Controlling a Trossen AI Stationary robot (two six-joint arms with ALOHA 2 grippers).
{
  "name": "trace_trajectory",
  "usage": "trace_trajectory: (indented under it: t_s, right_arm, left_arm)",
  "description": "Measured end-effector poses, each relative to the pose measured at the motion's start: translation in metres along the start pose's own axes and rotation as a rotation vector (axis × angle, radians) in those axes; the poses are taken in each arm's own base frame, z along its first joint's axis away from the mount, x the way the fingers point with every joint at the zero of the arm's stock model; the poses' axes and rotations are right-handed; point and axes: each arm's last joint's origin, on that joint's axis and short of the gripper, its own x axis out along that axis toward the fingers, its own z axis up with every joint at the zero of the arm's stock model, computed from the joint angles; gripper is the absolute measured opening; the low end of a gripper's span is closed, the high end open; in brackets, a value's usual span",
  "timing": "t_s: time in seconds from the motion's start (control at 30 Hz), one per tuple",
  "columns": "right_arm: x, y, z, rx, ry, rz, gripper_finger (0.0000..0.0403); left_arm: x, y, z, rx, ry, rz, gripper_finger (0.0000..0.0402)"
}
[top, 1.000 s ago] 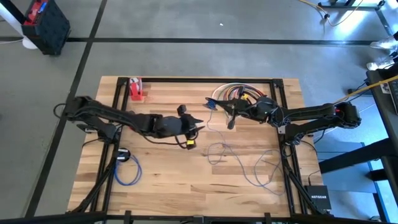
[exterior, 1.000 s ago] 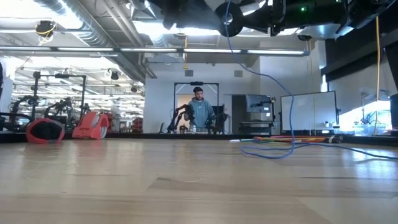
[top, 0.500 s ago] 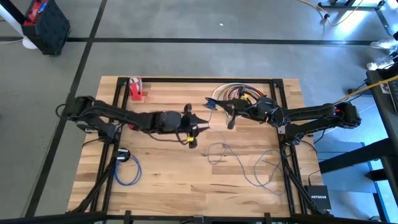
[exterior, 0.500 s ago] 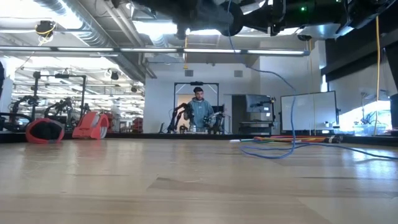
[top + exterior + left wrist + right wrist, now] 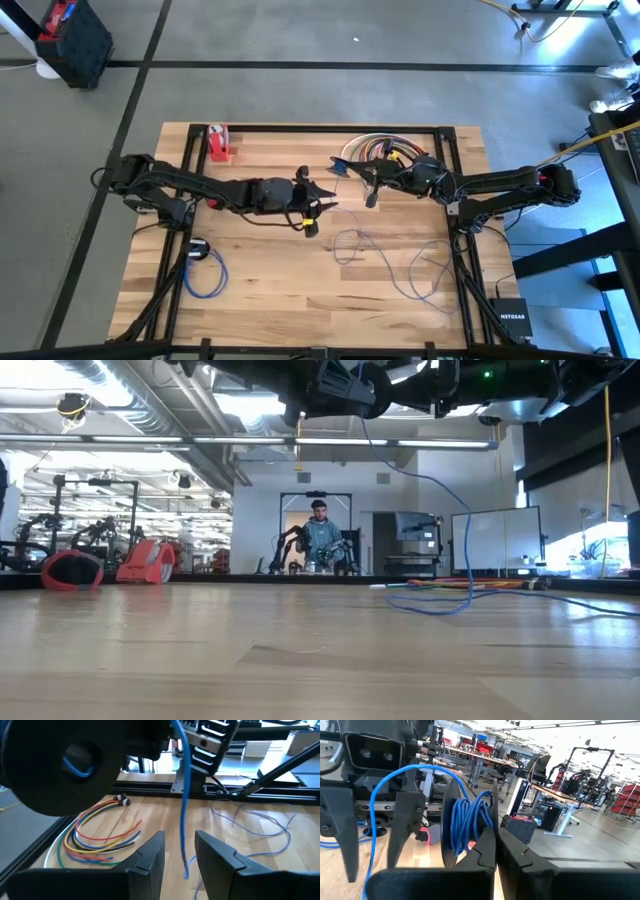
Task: Coil cords
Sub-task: Coil the blue cable wire on the black spool
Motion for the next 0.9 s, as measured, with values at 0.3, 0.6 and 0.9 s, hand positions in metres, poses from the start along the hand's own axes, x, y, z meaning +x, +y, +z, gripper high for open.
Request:
trace_trajectory:
  t_s: [0.3,0.6,0.9]
  right_arm:
    - [0.000,0.000,0.000,0.000,0.000,0.000,0.0009]
    - [0.000,0.000,0.001,0.003,-0.011,0.008,0.0009]
    - [0.009,0.006,-0.005,0.055,-0.043,0.082,0.0005]
  left_arm:
    - [0.000,0.000,0.000,0.001,0.002,0.000,0.0060]
    - [0.001,-0.001,0.014,-0.095,-0.052,-0.002,0.0003]
    - [0.030,-0.006,0.016,-0.115,-0.088,0.006,0.0002]
